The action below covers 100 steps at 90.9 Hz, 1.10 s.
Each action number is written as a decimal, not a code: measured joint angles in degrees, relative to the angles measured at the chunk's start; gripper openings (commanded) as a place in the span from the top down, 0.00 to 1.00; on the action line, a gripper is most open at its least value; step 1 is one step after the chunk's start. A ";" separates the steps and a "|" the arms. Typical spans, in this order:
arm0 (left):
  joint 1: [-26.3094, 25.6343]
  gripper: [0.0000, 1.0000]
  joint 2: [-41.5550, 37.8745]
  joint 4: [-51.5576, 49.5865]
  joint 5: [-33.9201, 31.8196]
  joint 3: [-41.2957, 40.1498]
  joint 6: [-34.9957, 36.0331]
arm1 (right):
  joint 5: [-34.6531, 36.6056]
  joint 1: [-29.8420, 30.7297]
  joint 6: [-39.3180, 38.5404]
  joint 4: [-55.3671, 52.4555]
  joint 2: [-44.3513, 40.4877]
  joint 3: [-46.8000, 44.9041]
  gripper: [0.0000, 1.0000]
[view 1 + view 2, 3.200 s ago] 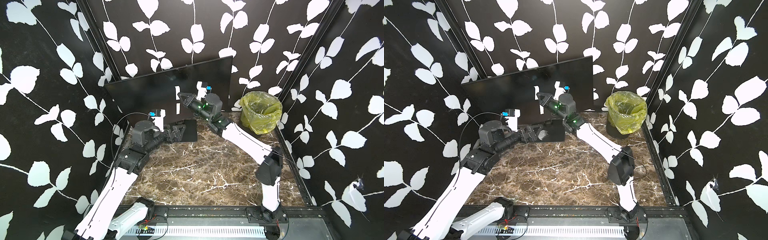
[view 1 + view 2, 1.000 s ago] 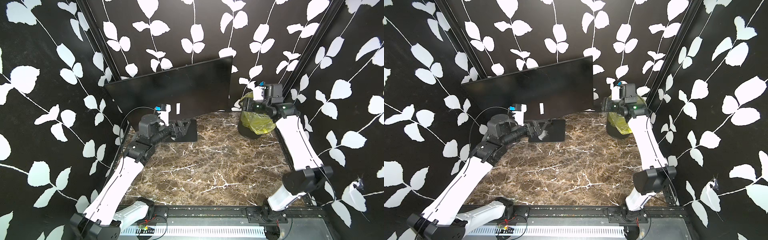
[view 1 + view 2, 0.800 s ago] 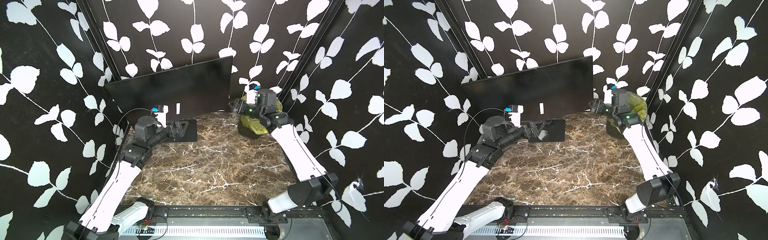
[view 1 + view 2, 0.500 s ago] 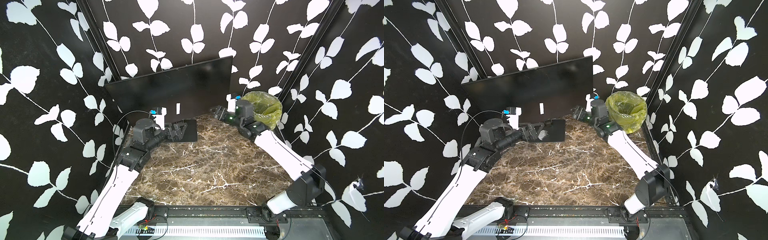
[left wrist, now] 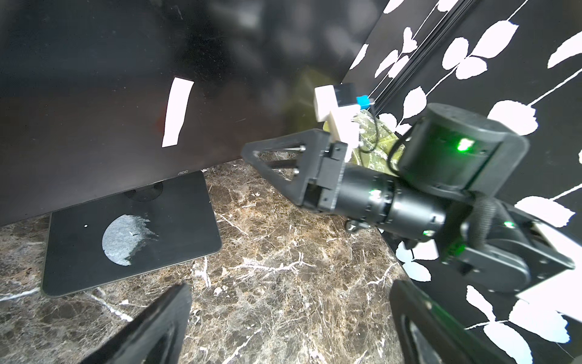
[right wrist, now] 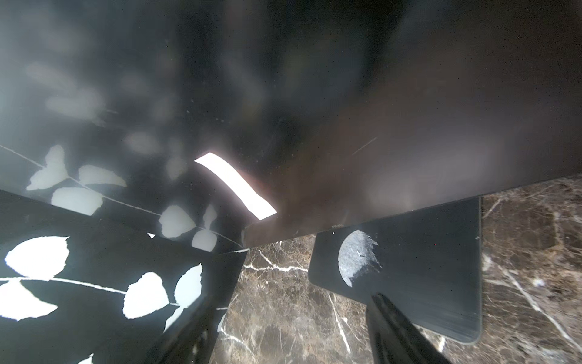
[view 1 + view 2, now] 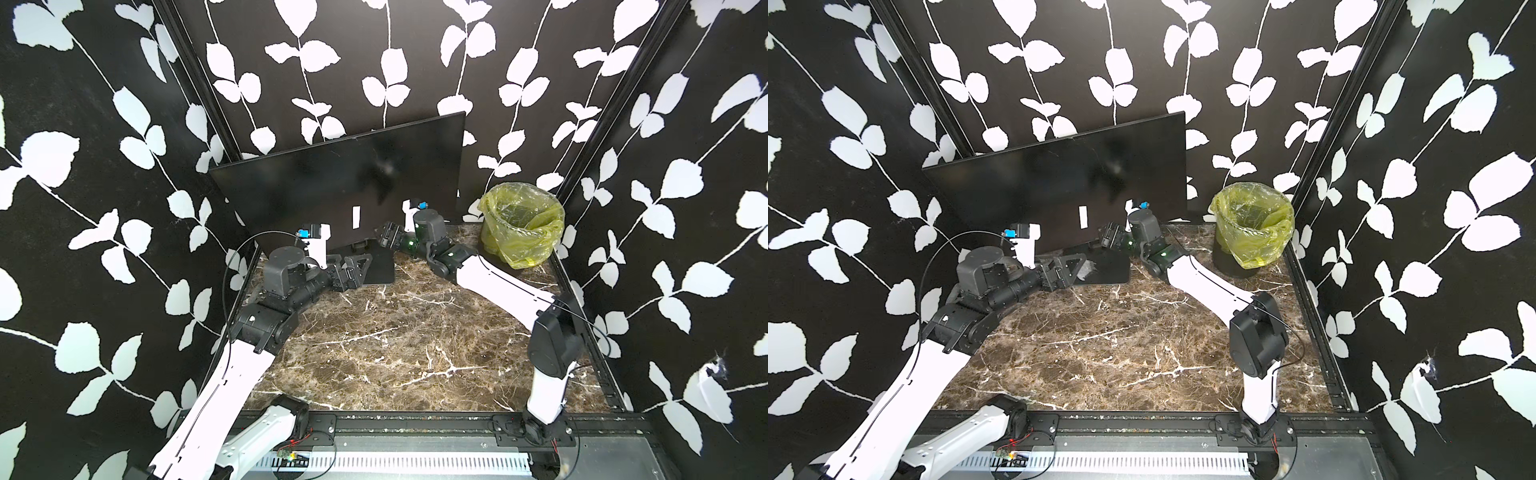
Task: Remove the sticky note from the monitor
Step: Tear off the sticky note from the monitor.
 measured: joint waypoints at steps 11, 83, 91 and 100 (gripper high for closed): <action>0.00 0.01 -0.76 -0.55 0.00 -0.46 -0.15 | 1.70 0.74 2.19 4.92 2.16 0.02 0.25; 0.22 0.01 -5.60 -1.97 -1.11 -2.73 -0.26 | 3.28 2.45 7.87 10.88 13.07 12.11 0.26; 0.24 0.01 -5.73 -2.40 -1.42 -2.73 -0.02 | 3.26 2.45 8.22 10.80 13.94 12.94 0.26; 0.24 0.01 -5.73 -2.73 -1.53 -2.73 0.15 | 3.13 2.45 8.39 10.47 14.73 13.29 0.26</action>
